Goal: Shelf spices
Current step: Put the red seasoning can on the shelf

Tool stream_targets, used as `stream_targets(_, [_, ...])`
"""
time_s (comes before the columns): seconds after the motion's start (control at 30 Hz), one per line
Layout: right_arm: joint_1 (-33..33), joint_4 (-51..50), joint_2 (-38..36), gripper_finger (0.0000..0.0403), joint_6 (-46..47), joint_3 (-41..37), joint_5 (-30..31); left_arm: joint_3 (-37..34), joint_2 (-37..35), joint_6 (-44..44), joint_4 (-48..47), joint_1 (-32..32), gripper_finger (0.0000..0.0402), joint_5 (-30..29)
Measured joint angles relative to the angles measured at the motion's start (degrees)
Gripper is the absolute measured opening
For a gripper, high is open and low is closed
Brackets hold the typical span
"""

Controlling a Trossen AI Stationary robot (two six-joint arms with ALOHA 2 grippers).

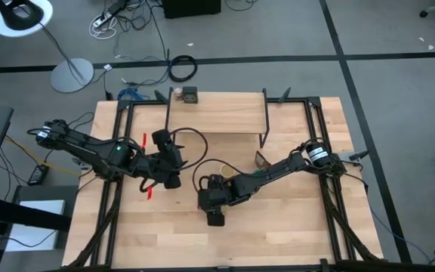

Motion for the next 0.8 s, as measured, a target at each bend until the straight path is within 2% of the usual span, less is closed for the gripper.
stream_targets(0.2, [0.23, -0.01, 0.0, 0.035, -0.36, 0.0, -2.05, 0.0, 0.0, 0.0, -0.02, 0.0, 0.0234, 0.03])
stream_targets(0.47, [0.22, 0.32, 0.0, 0.0348, -0.91, 0.0, -1.94, -0.02, 0.0, 0.04, -0.06, -0.01, 0.0234, 2.11])
stream_targets(0.57, [0.3, 0.1, -0.28, 0.0348, -3.88, 0.14, -1.45, -0.02, 0.0, 0.04, -0.06, 0.0, 0.0234, 3.7])
stream_targets(0.67, [0.94, 0.15, -0.47, 0.0348, -6.97, 2.17, -0.57, -0.04, 0.03, 0.56, -0.5, -0.1, 0.0234, 7.05])
stream_targets(0.8, [1.85, -4.58, -0.5, 0.0346, -10.19, 7.7, -0.56, -0.12, 0.87, 1.63, -1.2, -0.15, 0.0235, 6.78])
